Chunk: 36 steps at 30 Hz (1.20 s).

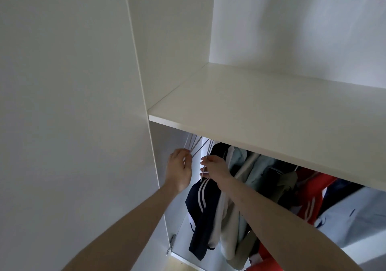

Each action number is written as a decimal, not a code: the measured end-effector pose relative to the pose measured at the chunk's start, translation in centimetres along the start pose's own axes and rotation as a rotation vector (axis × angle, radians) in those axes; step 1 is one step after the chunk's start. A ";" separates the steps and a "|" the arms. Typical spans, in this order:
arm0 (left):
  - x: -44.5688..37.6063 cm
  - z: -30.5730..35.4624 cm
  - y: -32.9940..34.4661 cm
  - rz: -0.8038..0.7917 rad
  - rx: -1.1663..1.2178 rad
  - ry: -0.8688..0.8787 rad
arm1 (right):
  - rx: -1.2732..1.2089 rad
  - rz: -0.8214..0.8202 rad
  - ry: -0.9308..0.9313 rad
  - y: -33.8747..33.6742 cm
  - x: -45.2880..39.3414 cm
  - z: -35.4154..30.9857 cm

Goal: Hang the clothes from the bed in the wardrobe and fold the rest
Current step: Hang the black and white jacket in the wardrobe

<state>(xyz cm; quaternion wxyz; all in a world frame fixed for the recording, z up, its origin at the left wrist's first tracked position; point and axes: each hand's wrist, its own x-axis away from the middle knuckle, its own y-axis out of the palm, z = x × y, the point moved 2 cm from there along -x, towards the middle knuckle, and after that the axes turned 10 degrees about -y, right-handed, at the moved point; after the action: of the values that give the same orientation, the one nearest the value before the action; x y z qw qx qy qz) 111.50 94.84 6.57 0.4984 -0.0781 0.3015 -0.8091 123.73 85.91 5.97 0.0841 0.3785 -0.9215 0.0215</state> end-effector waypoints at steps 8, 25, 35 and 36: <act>1.4 -0.1 -1.5 0.089 0.065 -0.020 | -0.061 0.091 0.045 -0.9 1.5 1.8; 3.4 -2.1 -1.3 0.206 0.064 -0.088 | 0.189 0.162 -0.136 -6.4 6.0 0.3; 2.0 -3.1 -0.7 0.104 0.033 -0.152 | 0.285 0.081 -0.094 -3.2 6.4 -1.0; 2.0 -3.2 -0.7 0.094 0.024 -0.152 | 0.302 0.069 -0.088 -3.0 7.1 -0.4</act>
<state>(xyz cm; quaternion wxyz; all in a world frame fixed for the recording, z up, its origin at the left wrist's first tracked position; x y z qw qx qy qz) 108.66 94.68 4.00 0.5580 -0.1192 0.2562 -0.7802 120.95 78.86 7.54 -0.0149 0.3556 -0.9231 0.1460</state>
